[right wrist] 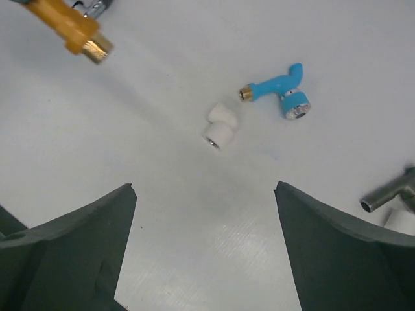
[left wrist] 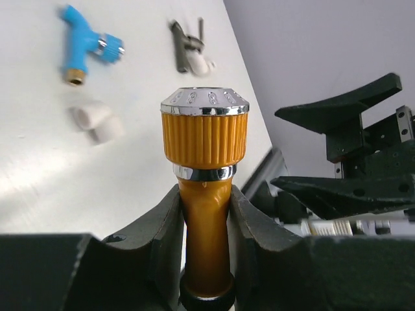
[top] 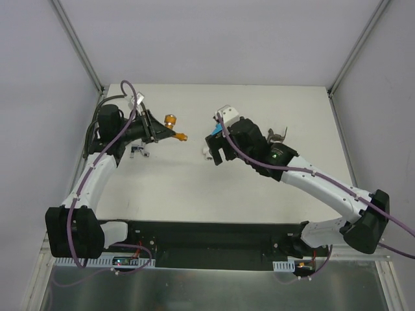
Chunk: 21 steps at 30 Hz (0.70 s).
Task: Install the water faucets
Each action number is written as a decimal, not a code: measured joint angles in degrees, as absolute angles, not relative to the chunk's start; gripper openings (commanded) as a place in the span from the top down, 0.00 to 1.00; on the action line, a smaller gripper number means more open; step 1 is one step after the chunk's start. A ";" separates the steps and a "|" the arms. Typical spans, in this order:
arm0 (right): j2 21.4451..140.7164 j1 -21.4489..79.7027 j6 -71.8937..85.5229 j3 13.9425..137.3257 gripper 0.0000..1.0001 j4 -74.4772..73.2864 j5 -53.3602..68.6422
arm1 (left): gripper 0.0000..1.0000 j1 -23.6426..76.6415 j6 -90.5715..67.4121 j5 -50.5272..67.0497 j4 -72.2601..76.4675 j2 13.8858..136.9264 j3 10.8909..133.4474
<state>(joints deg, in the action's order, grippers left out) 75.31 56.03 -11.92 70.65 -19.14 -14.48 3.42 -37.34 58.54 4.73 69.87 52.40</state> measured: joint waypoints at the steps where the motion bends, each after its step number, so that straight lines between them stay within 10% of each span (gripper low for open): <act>1: 75.66 53.98 -10.00 70.65 0.13 -19.18 -14.09 | 1.00 1.78 -37.87 57.28 4.95 69.34 51.99; 21: 121.64 43.90 0.51 103.42 0.25 -33.52 -5.89 | 1.00 -12.84 -42.02 56.73 6.17 69.54 51.46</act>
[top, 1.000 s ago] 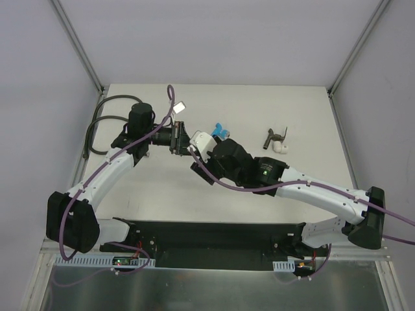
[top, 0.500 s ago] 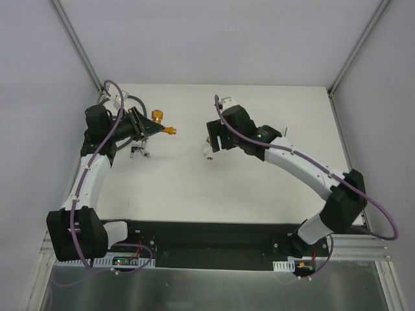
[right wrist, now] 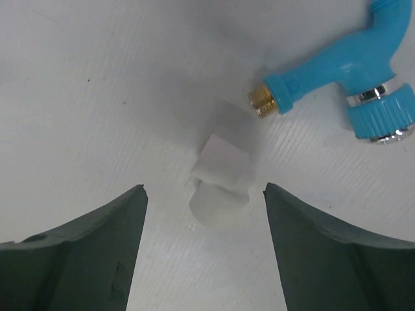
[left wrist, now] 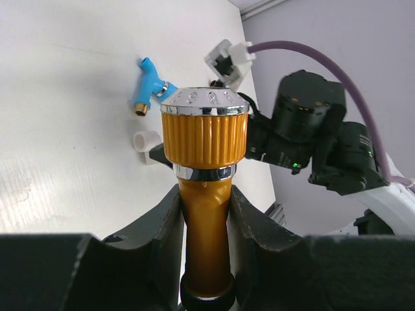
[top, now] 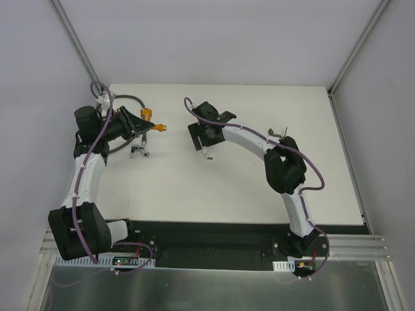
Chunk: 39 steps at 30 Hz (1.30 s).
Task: Install the water faucets
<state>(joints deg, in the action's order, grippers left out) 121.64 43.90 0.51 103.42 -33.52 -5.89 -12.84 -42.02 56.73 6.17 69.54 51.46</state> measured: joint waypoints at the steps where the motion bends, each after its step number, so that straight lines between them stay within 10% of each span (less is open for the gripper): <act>1: 123.35 43.90 -0.10 104.92 0.25 -33.91 -5.96 | 1.00 -12.84 -42.02 56.80 6.20 69.54 51.46; 15: 129.05 43.83 -4.01 104.22 0.71 -35.20 -7.92 | 1.00 -12.84 -42.04 57.25 6.24 69.54 51.46; 20: 118.83 43.83 -3.14 89.41 0.72 -34.13 -10.11 | 1.00 -12.84 -42.39 58.04 6.26 69.54 51.46; 29: 100.27 43.05 10.96 68.27 0.62 -34.50 -16.82 | 1.00 -12.84 -42.52 58.13 6.28 69.54 51.46; 39: 95.72 43.72 26.79 58.87 0.19 -31.86 -19.18 | 1.00 -12.84 -42.61 58.17 6.33 69.54 51.46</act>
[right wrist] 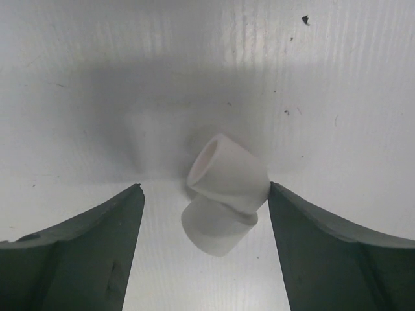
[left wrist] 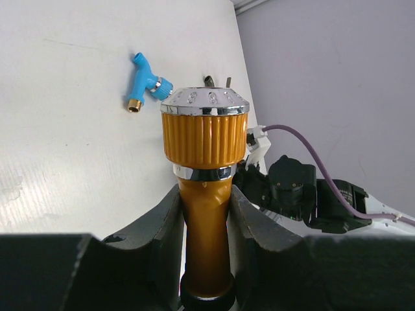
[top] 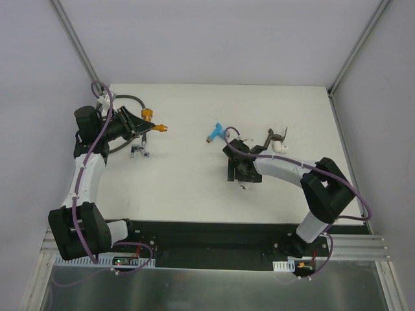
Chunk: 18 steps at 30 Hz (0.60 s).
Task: Install the water faucets
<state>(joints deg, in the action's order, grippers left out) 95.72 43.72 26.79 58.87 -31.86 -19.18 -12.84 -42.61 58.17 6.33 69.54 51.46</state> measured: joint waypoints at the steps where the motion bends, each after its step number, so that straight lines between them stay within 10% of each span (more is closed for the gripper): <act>1: 95.61 44.23 27.53 58.87 0.18 -31.77 -19.27 | 1.00 -12.84 -42.61 58.19 6.33 69.54 51.46; 18: 95.61 56.97 36.75 61.65 0.18 -31.92 -18.33 | 1.00 -12.84 -42.70 58.28 6.33 69.54 51.46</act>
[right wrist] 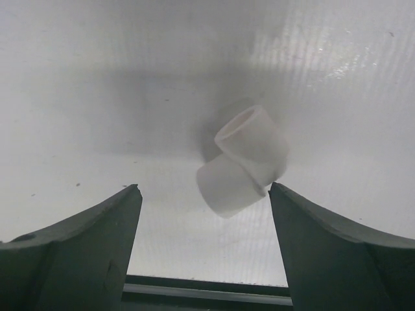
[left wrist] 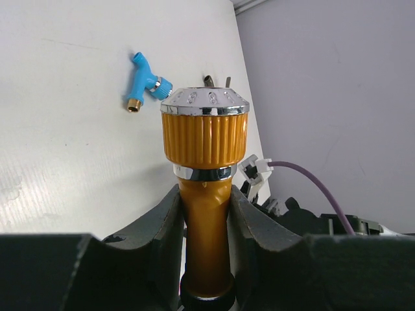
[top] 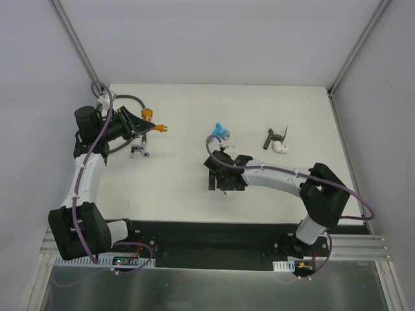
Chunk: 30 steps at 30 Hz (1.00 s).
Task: Install the water faucets
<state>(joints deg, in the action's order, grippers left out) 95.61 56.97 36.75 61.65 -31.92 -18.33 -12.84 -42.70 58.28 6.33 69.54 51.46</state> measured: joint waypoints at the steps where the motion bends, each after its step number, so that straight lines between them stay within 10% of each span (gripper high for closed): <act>1: 95.61 57.19 36.45 62.41 0.18 -31.79 -17.96 | 1.00 -12.84 -42.72 58.30 6.33 69.54 51.46; 30: 103.61 47.07 7.86 74.59 0.33 -39.77 -9.85 | 1.00 -12.84 -43.03 59.55 6.63 69.54 51.46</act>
